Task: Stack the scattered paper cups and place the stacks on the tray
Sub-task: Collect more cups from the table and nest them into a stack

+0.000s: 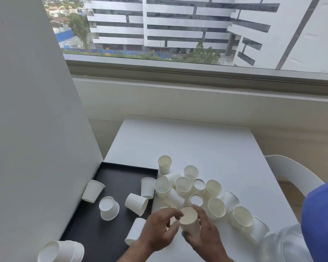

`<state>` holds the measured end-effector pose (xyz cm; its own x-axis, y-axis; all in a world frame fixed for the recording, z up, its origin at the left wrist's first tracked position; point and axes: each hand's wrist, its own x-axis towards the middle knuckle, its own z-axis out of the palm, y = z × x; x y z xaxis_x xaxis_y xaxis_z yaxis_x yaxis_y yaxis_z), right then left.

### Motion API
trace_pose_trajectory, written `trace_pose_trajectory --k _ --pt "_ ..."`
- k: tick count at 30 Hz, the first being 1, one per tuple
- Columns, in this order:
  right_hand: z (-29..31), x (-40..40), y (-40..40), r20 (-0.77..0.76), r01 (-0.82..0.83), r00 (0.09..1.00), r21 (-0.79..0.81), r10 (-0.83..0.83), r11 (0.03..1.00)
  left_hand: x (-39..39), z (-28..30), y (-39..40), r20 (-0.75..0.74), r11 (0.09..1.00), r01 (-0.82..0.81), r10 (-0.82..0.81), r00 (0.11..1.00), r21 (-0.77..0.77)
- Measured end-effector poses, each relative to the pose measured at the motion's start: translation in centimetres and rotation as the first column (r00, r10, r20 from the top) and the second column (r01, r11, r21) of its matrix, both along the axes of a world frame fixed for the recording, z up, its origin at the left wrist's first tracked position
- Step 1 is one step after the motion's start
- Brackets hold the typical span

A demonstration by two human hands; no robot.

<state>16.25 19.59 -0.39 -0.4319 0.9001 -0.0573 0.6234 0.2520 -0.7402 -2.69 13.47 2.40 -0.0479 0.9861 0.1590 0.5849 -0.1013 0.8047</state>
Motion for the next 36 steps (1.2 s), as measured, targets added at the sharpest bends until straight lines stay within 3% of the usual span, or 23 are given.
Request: trace_pose_trajectory --k 2,5,9,14,16,18,22,25,29,36 --pt "-0.2 -0.2 0.0 -0.028 0.041 0.999 -0.015 -0.041 0.999 -2.3 -0.3 -0.5 -0.222 0.999 0.033 -0.038 0.974 -0.028" --pt "-0.2 -0.5 -0.2 -0.055 0.051 0.997 -0.042 -0.053 0.998 -5.3 -0.9 -1.4 -0.517 0.943 0.104 -0.263 0.815 -0.317" --pt "-0.2 -1.2 -0.5 -0.072 0.041 0.996 -0.077 -0.047 0.996 -7.3 -1.6 -2.3 -0.578 0.857 0.112 -0.430 0.693 -0.503" --pt "-0.3 -1.9 -0.8 -0.064 0.021 0.998 -0.101 -0.028 0.995 -7.8 -1.8 -2.4 -0.626 0.886 0.081 -0.384 0.678 -0.456" --pt "-0.3 -2.2 -0.9 -0.054 0.001 0.999 -0.106 -0.007 0.994 -7.6 -1.7 -2.5 -0.651 0.920 0.055 -0.315 0.691 -0.387" --pt "-0.2 -2.5 -1.0 -0.043 -0.014 0.999 -0.100 0.010 0.995 -7.6 -1.7 -2.4 -0.688 0.974 0.037 -0.185 0.702 -0.225" --pt "-0.1 -2.7 -1.1 -0.003 -0.064 0.998 -0.081 0.064 0.995 -7.4 -0.4 -1.6 -0.559 0.998 -0.058 0.044 0.828 -0.007" --pt "0.1 -2.9 -1.0 0.051 -0.119 0.991 -0.072 0.123 0.990 -7.0 1.1 -0.5 -0.342 0.963 -0.188 0.246 0.907 0.195" --pt "0.5 -3.6 -0.7 0.047 -0.170 0.984 -0.043 0.172 0.984 -5.9 2.2 0.7 -0.066 0.950 -0.305 0.310 0.949 0.069" --pt "2.3 -5.5 -0.6 -0.103 -0.260 0.960 0.030 0.262 0.965 -3.7 1.4 0.9 -0.291 0.966 -0.254 0.231 0.928 -0.044"
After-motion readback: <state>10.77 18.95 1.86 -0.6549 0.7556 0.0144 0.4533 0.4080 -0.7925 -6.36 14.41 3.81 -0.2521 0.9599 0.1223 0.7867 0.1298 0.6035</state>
